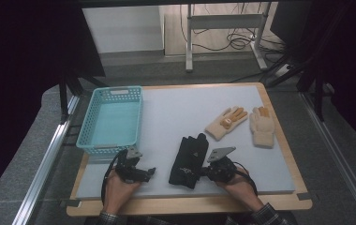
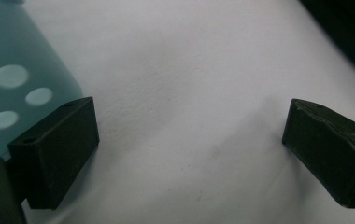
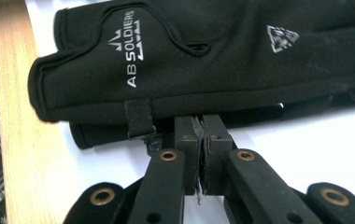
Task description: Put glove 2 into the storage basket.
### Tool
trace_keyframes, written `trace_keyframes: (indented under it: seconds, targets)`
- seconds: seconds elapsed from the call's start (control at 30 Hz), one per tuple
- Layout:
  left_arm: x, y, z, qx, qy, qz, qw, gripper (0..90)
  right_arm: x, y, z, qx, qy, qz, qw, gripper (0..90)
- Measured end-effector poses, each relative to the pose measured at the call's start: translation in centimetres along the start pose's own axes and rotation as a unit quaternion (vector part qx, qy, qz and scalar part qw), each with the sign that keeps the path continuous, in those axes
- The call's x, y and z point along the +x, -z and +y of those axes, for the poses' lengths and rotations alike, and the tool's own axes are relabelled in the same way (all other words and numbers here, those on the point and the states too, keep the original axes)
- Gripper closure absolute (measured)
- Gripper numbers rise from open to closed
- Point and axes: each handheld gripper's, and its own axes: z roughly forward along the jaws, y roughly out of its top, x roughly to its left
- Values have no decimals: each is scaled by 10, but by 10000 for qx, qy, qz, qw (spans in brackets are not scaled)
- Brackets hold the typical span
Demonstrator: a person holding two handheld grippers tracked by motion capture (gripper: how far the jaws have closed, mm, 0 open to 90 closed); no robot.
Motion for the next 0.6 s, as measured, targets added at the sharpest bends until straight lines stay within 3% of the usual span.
trace_keyframes:
  seconds: [0.2, 0.6]
  targets:
    - [0, 0, 0, -5, -8, -9, 10000, 36, 7, -12, 10, 5, 129, 10, 9999, 828]
    - [0, 0, -1, -4, -25, -14, 10000, 36, 10, -33, 29, -80, 124, -58, 9999, 816]
